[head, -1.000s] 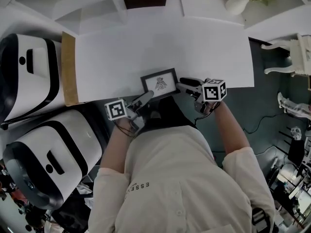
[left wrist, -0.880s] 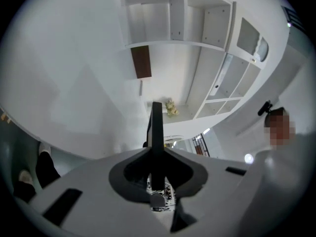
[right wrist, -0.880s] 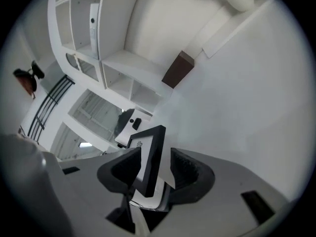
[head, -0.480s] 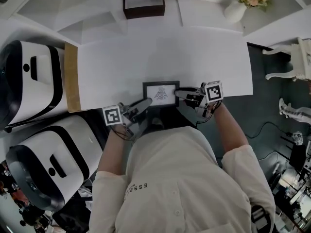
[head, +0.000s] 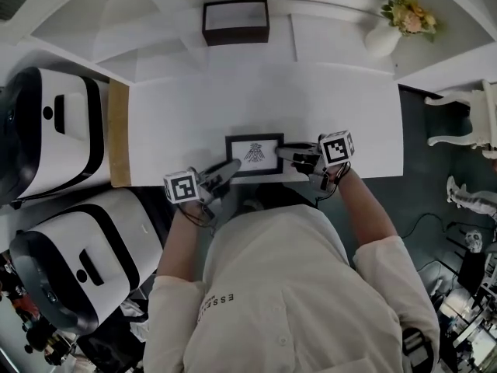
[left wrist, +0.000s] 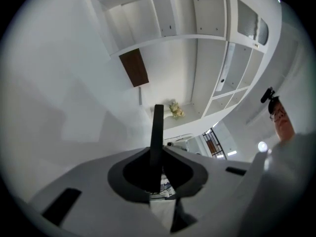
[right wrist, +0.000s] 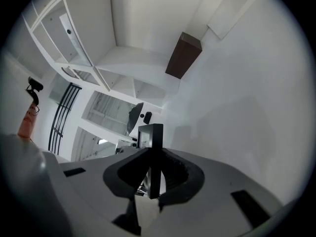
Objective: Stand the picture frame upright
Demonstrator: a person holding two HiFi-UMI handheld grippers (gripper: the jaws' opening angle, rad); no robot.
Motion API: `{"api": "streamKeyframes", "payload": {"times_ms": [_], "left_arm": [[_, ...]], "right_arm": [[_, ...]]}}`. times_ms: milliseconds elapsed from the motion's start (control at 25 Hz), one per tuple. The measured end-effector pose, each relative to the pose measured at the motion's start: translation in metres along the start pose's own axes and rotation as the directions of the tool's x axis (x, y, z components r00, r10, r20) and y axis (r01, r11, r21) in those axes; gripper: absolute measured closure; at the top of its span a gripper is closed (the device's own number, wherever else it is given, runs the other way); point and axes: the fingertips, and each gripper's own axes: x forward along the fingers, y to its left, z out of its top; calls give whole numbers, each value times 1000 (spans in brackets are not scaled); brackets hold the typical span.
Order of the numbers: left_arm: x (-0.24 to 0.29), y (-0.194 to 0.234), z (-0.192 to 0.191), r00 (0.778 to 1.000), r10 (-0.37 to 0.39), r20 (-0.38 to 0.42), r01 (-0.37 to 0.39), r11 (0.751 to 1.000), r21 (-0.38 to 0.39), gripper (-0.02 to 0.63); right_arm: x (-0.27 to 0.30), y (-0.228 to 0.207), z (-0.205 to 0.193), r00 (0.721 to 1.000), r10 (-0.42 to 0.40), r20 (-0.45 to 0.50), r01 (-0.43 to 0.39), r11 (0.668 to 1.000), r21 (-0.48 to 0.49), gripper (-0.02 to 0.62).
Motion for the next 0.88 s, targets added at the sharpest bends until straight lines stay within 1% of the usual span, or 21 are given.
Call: {"api": "streamKeyframes", "payload": {"times_ms": [120,240,400,520,680,880], "left_arm": [[5,7,21,998,53,19,-54,995,89,540],[9,1,41,996,74,56,-80,990,119,540],[8,-11,70,993,63,96,-78,983,168,539],[2,-14,90,992,73,103,-93,975,203,538],[-14,-12,120,991,90,97,-117,940,320,538],[-36,-7,154,993,90,83,-117,897,427,537]], "right_arm": [[0,1,23,999,-27,-17,26,999,-34,511],[1,11,46,999,-47,-5,46,996,-82,511],[8,24,76,998,-68,2,68,987,-149,511],[19,31,92,995,-97,7,97,976,-193,511],[42,37,111,989,-144,41,150,955,-254,509],[72,44,130,975,-195,105,218,928,-303,509]]}}
